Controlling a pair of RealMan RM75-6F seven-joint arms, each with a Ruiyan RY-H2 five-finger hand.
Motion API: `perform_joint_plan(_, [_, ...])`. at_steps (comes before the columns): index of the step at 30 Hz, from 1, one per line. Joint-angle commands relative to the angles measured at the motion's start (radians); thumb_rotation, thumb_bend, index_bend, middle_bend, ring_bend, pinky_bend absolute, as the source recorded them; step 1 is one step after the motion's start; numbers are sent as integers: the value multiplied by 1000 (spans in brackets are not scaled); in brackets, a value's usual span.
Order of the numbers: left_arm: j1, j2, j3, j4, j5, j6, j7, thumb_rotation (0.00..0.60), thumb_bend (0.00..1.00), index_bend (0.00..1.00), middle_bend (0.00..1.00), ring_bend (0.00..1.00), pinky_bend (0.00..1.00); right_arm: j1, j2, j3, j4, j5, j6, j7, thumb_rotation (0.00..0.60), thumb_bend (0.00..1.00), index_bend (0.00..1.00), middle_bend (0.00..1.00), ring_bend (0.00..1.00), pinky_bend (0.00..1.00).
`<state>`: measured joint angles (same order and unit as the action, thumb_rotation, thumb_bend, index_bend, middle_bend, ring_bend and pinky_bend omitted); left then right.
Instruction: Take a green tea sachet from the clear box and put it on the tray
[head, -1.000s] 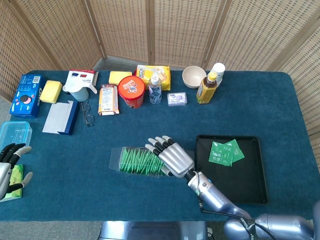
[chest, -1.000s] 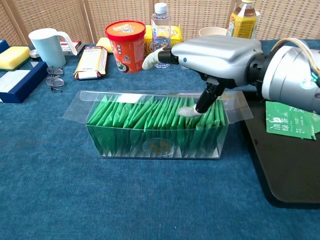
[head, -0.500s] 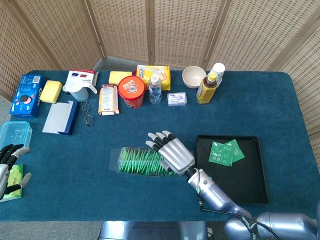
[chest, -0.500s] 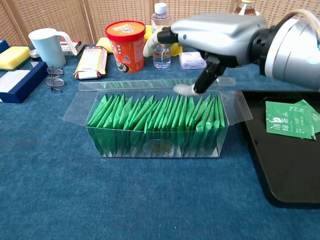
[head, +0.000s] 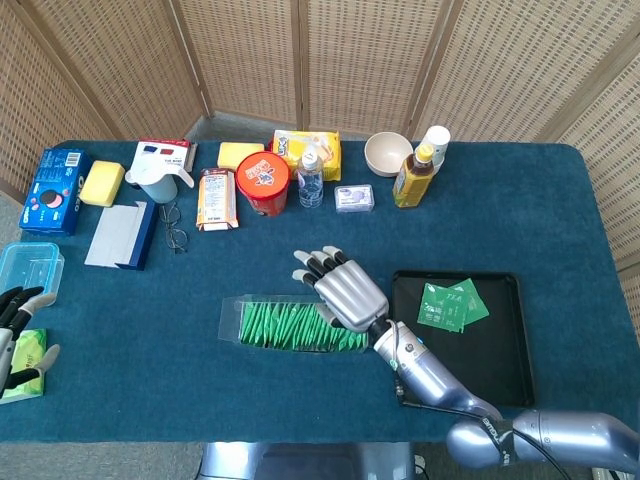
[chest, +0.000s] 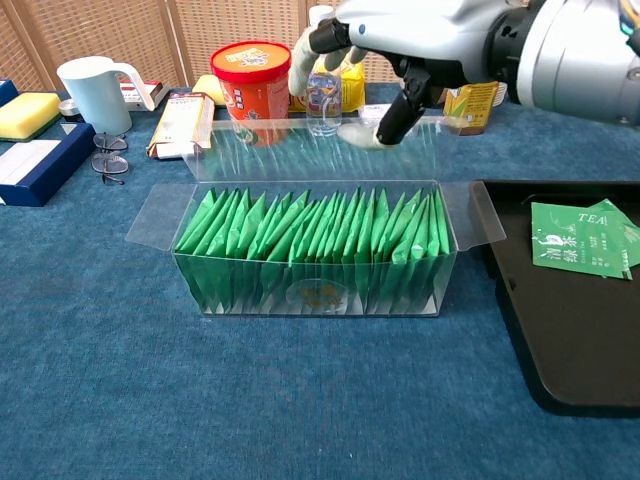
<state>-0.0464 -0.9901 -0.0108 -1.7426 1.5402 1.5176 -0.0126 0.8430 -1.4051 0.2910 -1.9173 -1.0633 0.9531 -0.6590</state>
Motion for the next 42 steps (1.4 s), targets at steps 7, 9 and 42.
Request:
perform_joint_plan(7, [4, 2, 1, 5, 1, 6, -12, 600, 267, 196, 166, 101, 248, 75, 11, 2, 44, 128, -45, -33, 600, 550, 295, 140, 183, 174])
perform_joint_plan(9, [5, 3, 0, 7, -1, 7, -16, 600, 267, 196, 166, 98, 247, 88, 13, 0, 54, 152, -54, -33, 600, 558, 324, 144, 190, 174])
perform_joint_plan(42, [-3, -3, -1, 16, -1, -6, -24, 600, 266, 194, 166, 94, 248, 233, 33, -44, 141, 322, -88, 12, 600, 589, 403, 198, 303, 175])
